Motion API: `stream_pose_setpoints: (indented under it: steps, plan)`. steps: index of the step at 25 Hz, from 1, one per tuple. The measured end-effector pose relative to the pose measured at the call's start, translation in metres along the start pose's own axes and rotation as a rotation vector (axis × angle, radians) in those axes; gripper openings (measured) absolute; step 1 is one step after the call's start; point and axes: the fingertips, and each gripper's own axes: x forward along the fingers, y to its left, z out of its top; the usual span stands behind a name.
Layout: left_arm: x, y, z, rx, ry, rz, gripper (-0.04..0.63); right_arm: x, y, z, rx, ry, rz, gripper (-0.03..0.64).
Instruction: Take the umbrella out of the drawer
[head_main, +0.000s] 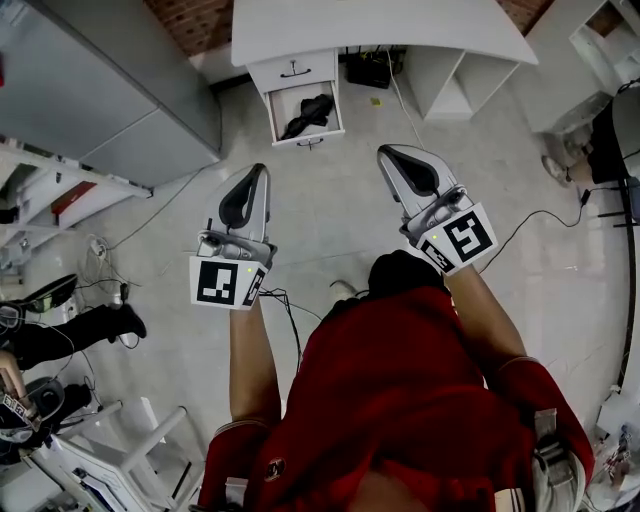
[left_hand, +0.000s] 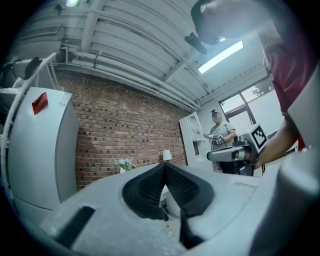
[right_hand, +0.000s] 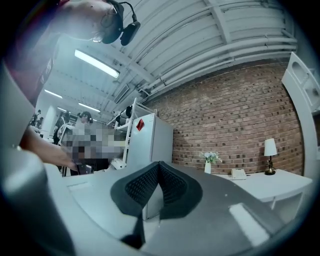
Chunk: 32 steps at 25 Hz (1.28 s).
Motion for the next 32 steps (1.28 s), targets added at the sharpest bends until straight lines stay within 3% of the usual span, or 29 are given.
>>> stream_pose_setpoints:
  steps: [6,12,22,32]
  plan:
    - [0.014,0.019,-0.011,0.001,0.012,-0.012,0.008,0.017,-0.015,-0.012,0.006,0.019,-0.018,0.014]
    - [0.052,0.050,-0.023,0.035,0.044,-0.012,0.008,0.056,-0.057,-0.026,0.007,-0.002,-0.029,0.014]
    - [0.160,0.103,-0.064,0.059,0.093,-0.034,0.008,0.130,-0.155,-0.057,0.009,0.021,-0.034,0.014]
    - [0.261,0.135,-0.127,0.029,0.195,-0.042,0.008,0.179,-0.247,-0.098,0.049,0.076,-0.030,0.014]
